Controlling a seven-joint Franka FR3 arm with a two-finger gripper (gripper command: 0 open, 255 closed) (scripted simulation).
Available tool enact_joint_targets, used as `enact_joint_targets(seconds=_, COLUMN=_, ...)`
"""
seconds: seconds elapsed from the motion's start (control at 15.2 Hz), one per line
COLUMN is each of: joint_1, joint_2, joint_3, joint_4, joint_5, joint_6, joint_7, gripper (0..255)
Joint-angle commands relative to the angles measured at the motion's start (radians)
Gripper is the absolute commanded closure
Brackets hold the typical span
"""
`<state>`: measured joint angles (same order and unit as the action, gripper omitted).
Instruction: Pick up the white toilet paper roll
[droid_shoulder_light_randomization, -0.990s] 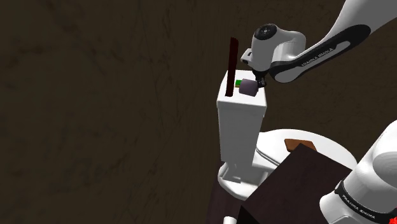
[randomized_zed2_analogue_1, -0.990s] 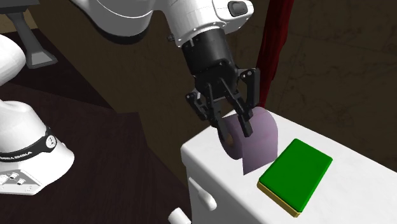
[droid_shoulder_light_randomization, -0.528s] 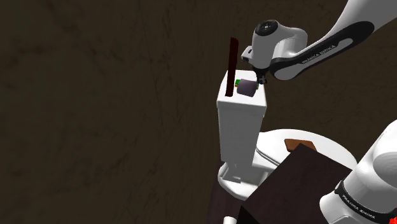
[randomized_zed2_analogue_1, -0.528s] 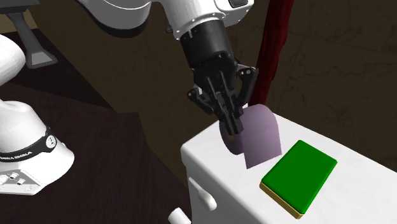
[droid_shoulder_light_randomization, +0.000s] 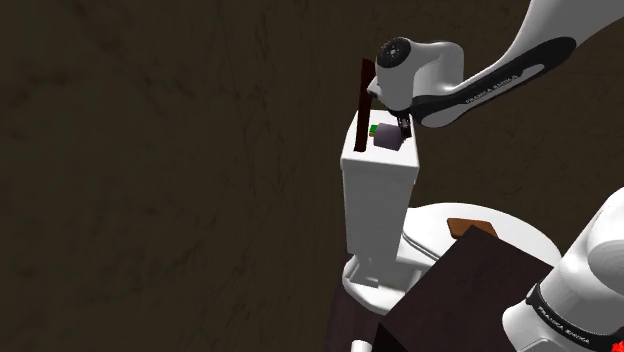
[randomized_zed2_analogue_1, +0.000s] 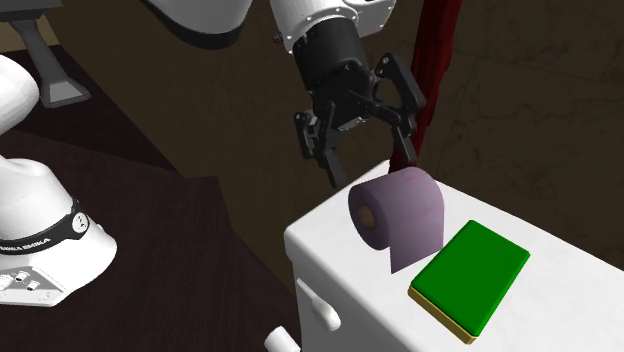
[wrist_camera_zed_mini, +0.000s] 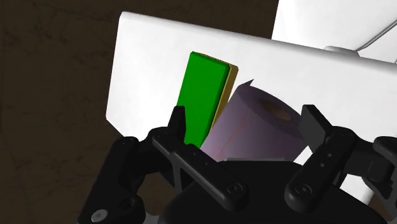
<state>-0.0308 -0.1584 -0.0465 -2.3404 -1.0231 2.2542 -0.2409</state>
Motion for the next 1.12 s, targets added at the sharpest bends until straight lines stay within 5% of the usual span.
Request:
enact_joint_targets(seconds=0.0, joint_1=-0.001, joint_2=0.015, joint_3=0.005, joint_4=-0.003, joint_5=-0.021, joint_6=-0.001, joint_7=0.037, gripper=0)
enact_joint_targets(seconds=0.4, joint_1=-0.006, joint_2=0.051, joint_3=0.004, joint_4=-0.021, joint_5=-0.061, joint_6=0.031, joint_7=0.094, gripper=0)
enact_joint_targets(seconds=0.46, joint_1=-0.006, joint_2=0.050, joint_3=0.004, joint_4=-0.020, joint_5=-0.059, joint_6=0.031, joint_7=0.092, gripper=255)
enact_joint_targets(seconds=1.06, joint_1=-0.006, joint_2=0.051, joint_3=0.004, joint_4=-0.021, joint_5=-0.061, joint_6=0.031, joint_7=0.094, gripper=255)
